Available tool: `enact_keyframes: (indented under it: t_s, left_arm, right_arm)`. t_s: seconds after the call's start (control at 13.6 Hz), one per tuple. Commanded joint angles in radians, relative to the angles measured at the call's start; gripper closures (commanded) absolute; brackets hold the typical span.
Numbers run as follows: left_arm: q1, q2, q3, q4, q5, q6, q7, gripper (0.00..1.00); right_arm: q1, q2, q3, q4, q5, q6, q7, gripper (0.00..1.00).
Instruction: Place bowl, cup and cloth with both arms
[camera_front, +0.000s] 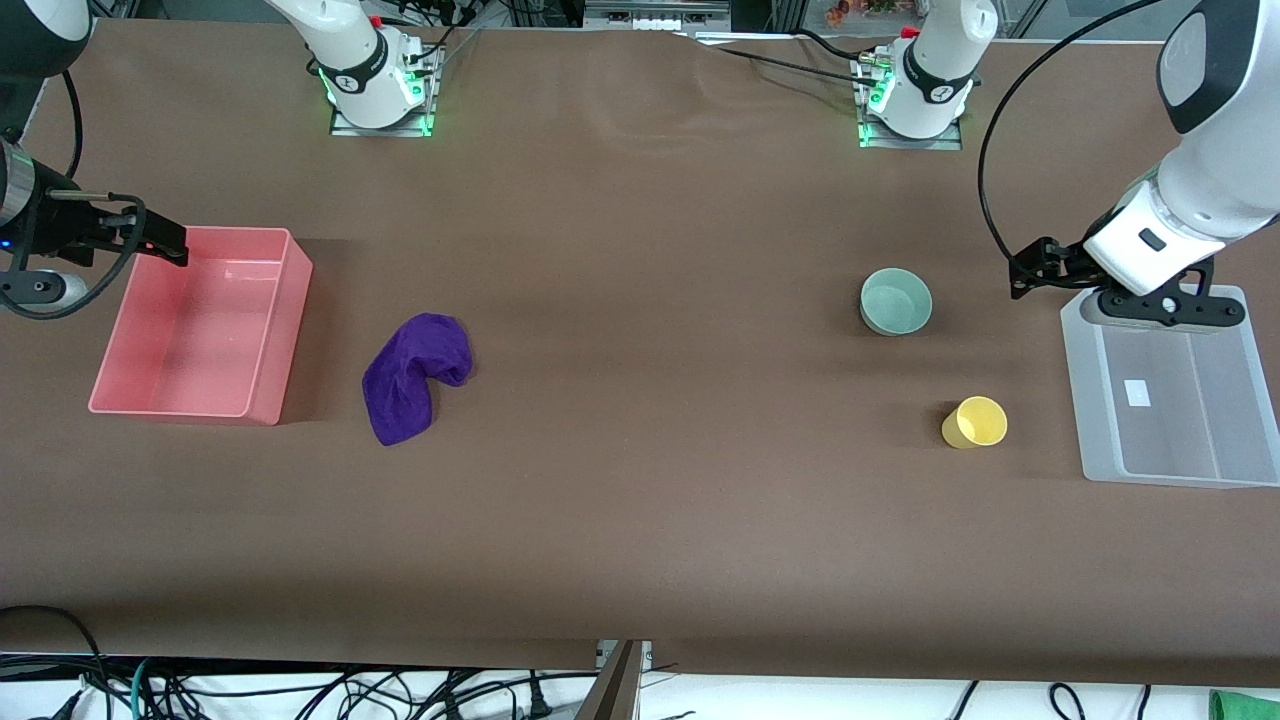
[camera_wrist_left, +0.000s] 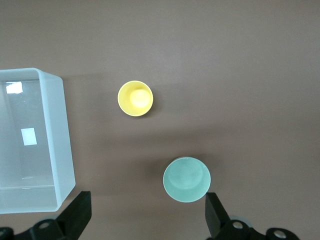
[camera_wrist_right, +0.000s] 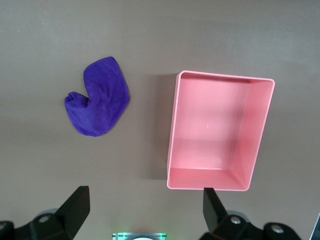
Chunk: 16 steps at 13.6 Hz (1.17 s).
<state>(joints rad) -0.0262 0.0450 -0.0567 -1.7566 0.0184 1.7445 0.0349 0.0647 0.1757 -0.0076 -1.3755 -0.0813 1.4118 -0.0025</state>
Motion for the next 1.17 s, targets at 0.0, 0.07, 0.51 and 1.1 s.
enact_keyframes:
  t_s: [0.0,0.07,0.51,1.1]
  left_arm:
    - [0.009,0.036,0.000,0.012,-0.018,-0.026,0.077,0.00]
    - [0.012,0.050,0.000,0.002,-0.020,-0.031,0.121,0.00]
    - [0.017,0.059,0.000,-0.163,-0.020,0.082,0.184,0.00]
    - [0.015,0.073,-0.003,-0.539,-0.023,0.524,0.371,0.00]
  right_arm:
    - [-0.006,0.016,0.006,0.010,0.032,-0.001,-0.008,0.00]
    - [-0.005,0.030,0.006,0.010,0.035,0.009,-0.008,0.00]
    - [0.047,0.207,0.049,-0.068,0.057,0.194,0.005,0.00]
    - [0.108,0.384,0.090,-0.252,0.069,0.559,0.042,0.00]
